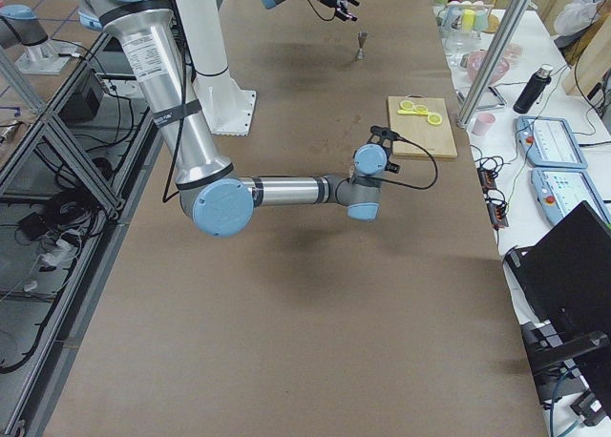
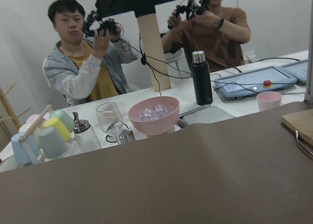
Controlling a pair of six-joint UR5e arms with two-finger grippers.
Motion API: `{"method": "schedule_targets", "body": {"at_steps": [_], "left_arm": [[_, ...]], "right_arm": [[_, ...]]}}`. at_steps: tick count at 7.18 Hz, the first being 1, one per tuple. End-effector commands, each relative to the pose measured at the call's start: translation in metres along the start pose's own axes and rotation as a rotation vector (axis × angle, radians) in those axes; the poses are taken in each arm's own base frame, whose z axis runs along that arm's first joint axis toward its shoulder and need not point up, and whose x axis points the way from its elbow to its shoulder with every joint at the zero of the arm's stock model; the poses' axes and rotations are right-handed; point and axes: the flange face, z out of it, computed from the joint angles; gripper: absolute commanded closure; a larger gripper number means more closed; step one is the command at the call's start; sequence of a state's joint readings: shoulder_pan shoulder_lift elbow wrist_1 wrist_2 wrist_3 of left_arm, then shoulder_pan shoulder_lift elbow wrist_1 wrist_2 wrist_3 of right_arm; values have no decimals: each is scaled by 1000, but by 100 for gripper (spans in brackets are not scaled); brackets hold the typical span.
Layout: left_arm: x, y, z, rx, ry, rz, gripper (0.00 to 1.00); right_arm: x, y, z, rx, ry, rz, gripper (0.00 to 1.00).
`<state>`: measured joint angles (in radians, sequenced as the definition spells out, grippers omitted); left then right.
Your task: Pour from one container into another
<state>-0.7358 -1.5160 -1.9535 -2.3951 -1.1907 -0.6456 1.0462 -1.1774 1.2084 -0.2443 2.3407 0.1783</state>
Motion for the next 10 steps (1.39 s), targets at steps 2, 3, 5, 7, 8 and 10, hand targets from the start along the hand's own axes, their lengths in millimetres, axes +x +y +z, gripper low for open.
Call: {"method": "schedule_targets", "body": {"at_steps": [2,3,5,7,8,10], "left_arm": [[-136,-39,52,-312,74,-30,1],[-172,-33,60,-424,92,-103,1],[-246,-7,65,-657,185,-325,1],[-270,20,53,-736,211,-412,1],[-282,39,44,-760,204,-441,1],[-349,87,-1,-788,231,-379,1]], "right_arm": [[33,-24,-22,-167,88,197,0],[43,-17,-20,-251,113,286,0],[72,-9,-37,-390,182,468,0],[107,12,-69,-503,297,634,0],[120,24,-83,-560,357,697,0],[136,42,-120,-599,450,765,0]]}}
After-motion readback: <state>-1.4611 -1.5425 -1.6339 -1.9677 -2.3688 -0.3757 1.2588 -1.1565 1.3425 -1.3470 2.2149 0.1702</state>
